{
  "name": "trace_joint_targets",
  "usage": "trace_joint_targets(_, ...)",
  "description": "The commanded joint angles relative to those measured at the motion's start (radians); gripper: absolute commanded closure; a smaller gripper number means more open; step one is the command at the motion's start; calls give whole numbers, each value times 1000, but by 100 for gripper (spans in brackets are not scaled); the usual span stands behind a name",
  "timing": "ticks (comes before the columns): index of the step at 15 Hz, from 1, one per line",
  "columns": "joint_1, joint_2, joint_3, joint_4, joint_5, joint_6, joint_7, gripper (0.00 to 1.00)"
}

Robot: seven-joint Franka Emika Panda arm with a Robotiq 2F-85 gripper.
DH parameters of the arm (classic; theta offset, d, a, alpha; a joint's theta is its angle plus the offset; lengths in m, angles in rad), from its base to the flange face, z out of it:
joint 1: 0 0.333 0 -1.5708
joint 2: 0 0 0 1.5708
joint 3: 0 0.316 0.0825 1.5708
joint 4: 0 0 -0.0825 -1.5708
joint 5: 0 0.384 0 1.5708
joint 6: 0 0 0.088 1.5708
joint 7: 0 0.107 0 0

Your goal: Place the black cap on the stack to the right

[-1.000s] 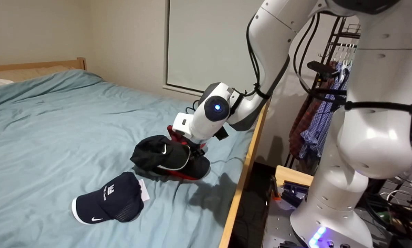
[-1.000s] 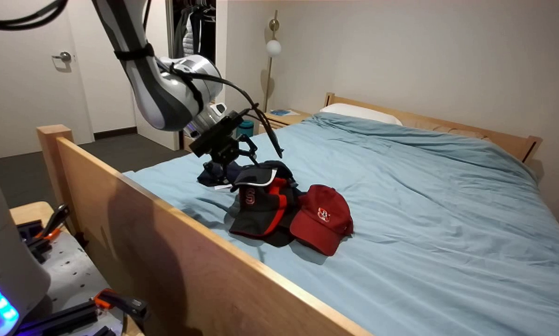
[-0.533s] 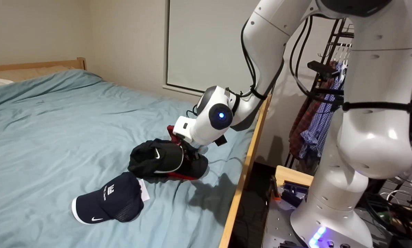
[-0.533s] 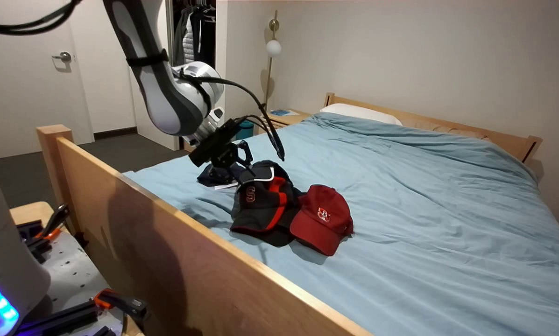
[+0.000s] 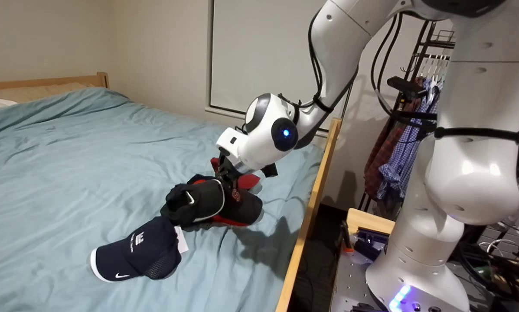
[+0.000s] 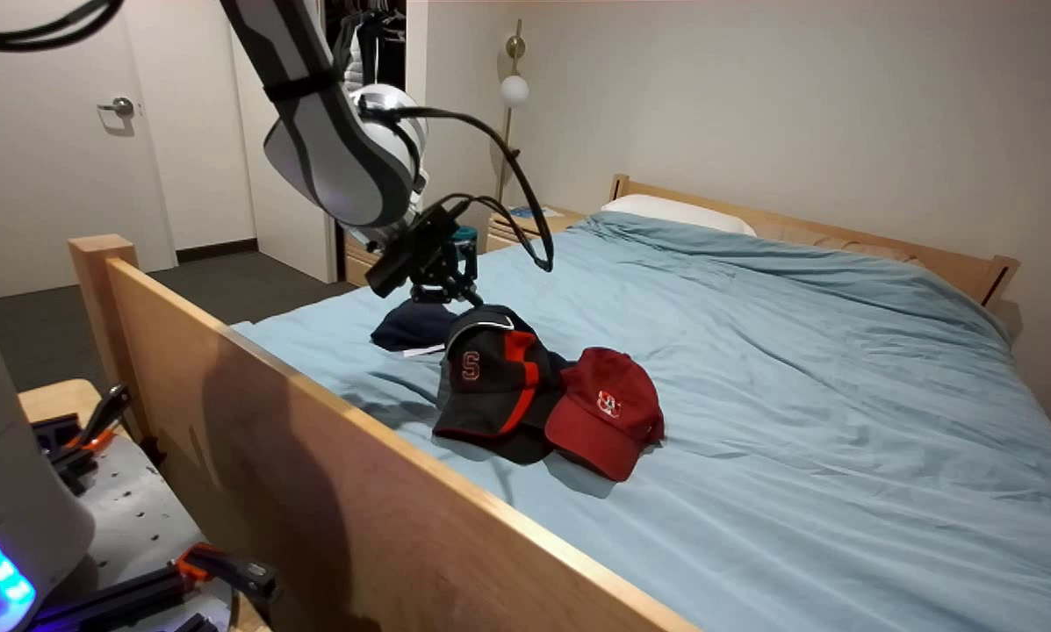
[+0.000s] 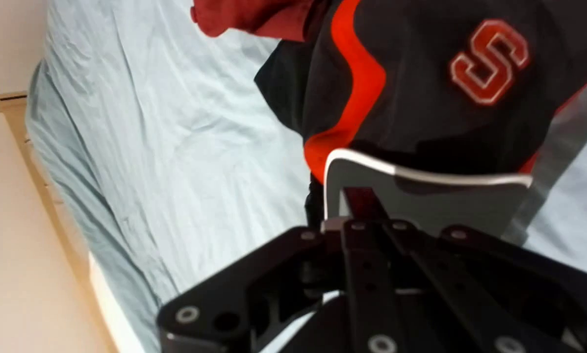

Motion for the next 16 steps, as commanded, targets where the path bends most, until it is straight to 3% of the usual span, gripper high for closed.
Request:
trace_joint_targets(1, -16, -50, 3, 27, -109, 85, 148, 95)
trace_joint_targets(2, -15, -43, -2, 36, -109, 99, 147, 95)
trace_joint_targets(3, -16, -26, -14, 40, -81, 116, 85, 70)
trace_joint_targets(4, -16, -14, -23, 41, -63, 135, 39, 70)
trace_joint_targets(6, -14, 29, -42, 57, -60, 195, -69, 59)
trace_joint_targets(7, -14, 44, -36, 81, -124, 249, -35, 53)
trace_joint_targets(8, -7, 72, -61, 77, -43, 262, -154, 45)
trace_joint_targets(9, -2, 21, -43, 42, -74, 204, -42, 65)
trace_joint_targets(11, -2, 53, -53, 55, -65, 228, -95, 52)
trace_joint_targets(12, -1, 62, -56, 62, -66, 227, -107, 21)
trace_joint_targets(14, 5, 119, -85, 91, -71, 312, -261, 19)
trace_joint_targets(15, -50, 130, -37, 80, -13, 296, -374, 14)
trace_joint_targets(16, 25, 149, -113, 86, -11, 303, -415, 8)
